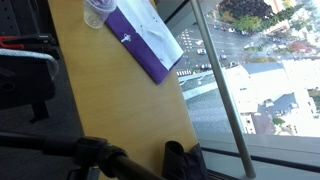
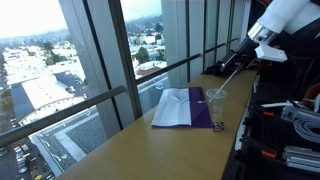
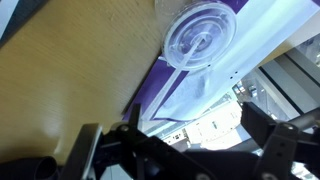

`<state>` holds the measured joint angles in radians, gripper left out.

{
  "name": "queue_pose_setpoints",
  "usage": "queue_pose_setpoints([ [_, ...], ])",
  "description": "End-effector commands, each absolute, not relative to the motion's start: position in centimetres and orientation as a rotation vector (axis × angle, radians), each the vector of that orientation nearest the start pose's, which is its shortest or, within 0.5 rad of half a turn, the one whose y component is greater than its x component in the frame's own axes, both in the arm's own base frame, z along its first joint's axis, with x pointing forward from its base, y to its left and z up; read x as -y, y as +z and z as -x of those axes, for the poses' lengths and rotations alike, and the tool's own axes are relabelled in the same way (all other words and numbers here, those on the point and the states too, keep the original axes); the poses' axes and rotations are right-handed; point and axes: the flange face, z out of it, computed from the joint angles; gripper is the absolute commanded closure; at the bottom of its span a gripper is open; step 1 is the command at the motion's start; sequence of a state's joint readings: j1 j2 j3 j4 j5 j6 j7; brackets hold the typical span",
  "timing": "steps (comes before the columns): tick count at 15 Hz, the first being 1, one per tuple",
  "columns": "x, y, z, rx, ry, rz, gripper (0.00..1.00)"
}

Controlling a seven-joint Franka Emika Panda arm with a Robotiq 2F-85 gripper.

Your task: Place the straw in the cup

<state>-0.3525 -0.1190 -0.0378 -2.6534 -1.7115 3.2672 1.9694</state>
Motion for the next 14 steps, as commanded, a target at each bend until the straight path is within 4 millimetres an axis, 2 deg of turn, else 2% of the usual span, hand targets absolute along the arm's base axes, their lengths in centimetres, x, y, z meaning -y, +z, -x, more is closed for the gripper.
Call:
queue_pose_setpoints([
  [1,4.3,30.5,-40.3,-0.918,-0.905,2.748,0.00],
  [8,4.0,29.6,-43.1,-0.934,-0.880,2.728,0.00],
  [12,4.0,28.4,-42.7,-0.934,-0.846,2.757,0.00],
  [14,4.3,28.6,-42.4,-0.914,-0.848,2.758,0.00],
])
